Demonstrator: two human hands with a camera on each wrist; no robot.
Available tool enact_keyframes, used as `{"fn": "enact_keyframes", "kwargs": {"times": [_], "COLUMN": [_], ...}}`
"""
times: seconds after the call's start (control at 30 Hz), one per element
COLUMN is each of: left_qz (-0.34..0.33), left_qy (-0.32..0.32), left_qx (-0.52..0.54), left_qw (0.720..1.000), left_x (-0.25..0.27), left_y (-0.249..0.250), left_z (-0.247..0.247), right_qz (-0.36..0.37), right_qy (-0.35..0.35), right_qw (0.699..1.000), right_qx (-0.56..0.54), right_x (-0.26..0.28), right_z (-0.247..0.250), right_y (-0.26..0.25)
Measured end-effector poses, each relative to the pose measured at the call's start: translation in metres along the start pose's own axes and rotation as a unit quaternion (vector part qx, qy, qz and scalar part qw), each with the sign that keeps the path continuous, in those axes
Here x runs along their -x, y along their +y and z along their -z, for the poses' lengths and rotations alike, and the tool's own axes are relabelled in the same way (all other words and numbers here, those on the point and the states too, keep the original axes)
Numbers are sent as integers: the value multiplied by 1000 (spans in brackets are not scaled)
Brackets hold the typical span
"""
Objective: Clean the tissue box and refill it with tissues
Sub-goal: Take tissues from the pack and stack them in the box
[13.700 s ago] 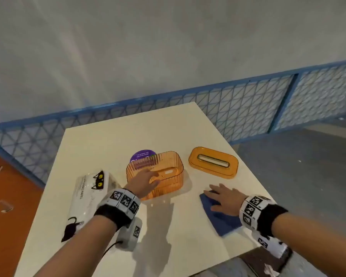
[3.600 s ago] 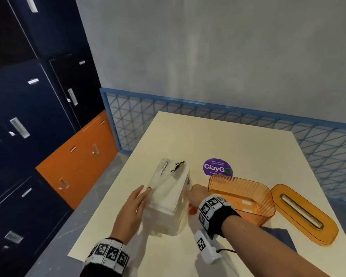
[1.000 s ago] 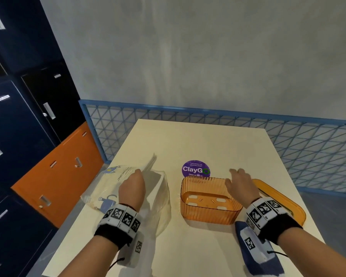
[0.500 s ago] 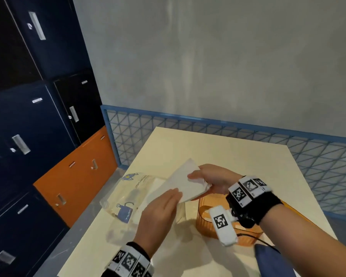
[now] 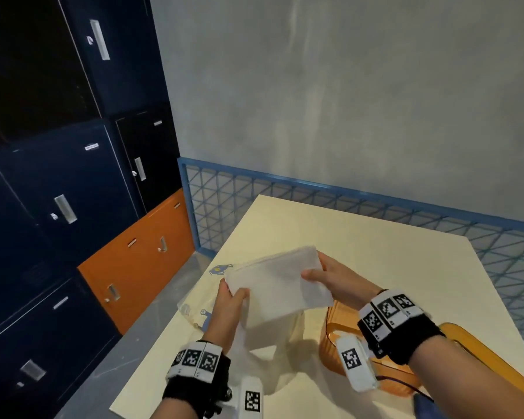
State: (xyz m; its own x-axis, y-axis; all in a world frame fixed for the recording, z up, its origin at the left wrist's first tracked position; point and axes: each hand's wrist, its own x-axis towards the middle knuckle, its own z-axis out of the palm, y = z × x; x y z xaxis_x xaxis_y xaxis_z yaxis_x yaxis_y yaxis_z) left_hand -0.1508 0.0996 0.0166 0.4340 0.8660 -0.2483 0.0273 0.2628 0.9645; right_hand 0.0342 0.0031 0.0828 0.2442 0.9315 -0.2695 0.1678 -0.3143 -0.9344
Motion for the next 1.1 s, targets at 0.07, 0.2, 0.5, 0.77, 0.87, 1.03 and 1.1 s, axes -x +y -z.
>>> {"fn": "enact_keyframes", "kwargs": {"times": [0.07,0.2,0.5,0.77,0.87,1.03,1.1], "left_qz": [-47,-139,-169,-173,-151,-163,-164], "left_qy": [16,39,62,51,35,39,20], "left_qx": [-74,-89,-212,-183,-211,-218,-226], "left_qw": [996,985,961,966,965,961,960], "left_x": [1,9,0,-2,-5,-5,-4], "left_y": [3,4,-41,-35,-34,-11,2], "left_z": [1,-4,-13,-13,-13,-19,-27], "right_qz": [-22,8,-23,-21,-51,-44,-57], "right_qy": [11,101,196,190,174,190,192], "right_qw": [999,995,978,980,982,980,979], "right_qx": [30,-11,-62,-54,-45,-46,-41], "right_x": [-6,-12,-11,-11,-11,-11,-7], "right_z": [-6,-19,-40,-31,-31,-20,-8], "right_y": [13,19,61,61,66,57,53]}}
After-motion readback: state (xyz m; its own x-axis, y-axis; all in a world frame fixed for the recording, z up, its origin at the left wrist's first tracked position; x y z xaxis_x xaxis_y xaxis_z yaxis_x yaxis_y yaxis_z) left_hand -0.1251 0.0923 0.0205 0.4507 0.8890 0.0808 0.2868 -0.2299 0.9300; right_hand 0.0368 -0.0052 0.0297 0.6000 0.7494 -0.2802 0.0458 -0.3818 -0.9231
